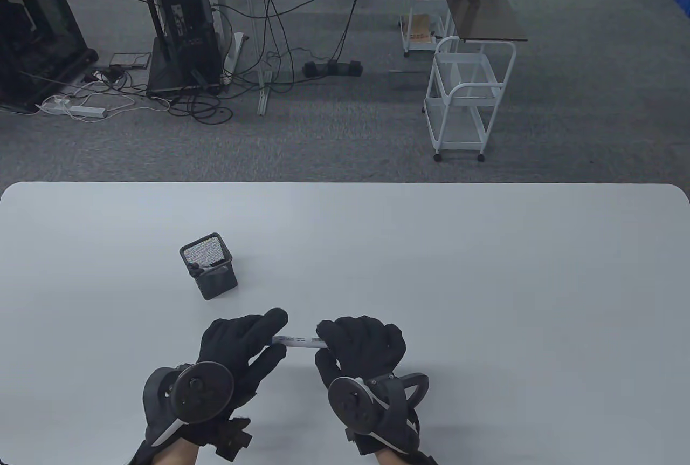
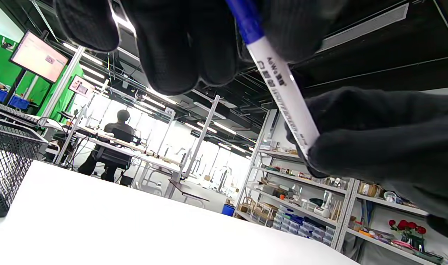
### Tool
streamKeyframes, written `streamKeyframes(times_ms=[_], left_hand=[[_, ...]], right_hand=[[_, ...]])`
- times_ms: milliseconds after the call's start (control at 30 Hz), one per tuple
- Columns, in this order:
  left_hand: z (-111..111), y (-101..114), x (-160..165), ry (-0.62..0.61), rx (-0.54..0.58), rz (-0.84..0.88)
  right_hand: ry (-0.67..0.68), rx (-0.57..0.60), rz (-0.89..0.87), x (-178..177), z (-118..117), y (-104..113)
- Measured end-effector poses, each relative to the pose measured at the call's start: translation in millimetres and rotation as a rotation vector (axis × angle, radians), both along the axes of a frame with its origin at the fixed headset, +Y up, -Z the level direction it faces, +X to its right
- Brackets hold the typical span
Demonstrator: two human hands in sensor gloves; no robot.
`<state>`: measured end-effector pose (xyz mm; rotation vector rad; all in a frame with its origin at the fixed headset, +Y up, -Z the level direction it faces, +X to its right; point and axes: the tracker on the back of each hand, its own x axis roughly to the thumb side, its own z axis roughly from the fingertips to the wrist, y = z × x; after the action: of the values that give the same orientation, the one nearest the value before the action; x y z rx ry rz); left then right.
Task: Insert the markers into the pen holder
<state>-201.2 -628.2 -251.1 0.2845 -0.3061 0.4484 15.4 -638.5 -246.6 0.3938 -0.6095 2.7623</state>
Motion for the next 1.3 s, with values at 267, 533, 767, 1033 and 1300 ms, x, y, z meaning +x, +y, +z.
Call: streamKeyframes(times_ms=[267,533,767,1033,1300], left_hand=[[-2.8,-5.1,5.5,-0.046,-0.034,0.028],[-1.7,-7.7,12.9,-0.041,-0.037,0.005],[-5.0,-13.3,15.9,0.0,-0.021,-0.062],[-11.9,-3.0,11.3,0.028,-0.046,-0.12],[-28.0,33.2,-16.3,0.16,-0.023,-0.253]], right_hand=[[-0.013,-0.014,0.021,4.0,-5.6,-4.1],[0.056,-0.156,0.0,13.8,-16.2,-4.4],[-0.03,-0.15,0.074,27.9,-21.1,-3.2],[-0.085,-0.124,0.076,39.7,-23.3,0.2],[-0.09,-0.127,0.039,48.9,-24.4,3.4]])
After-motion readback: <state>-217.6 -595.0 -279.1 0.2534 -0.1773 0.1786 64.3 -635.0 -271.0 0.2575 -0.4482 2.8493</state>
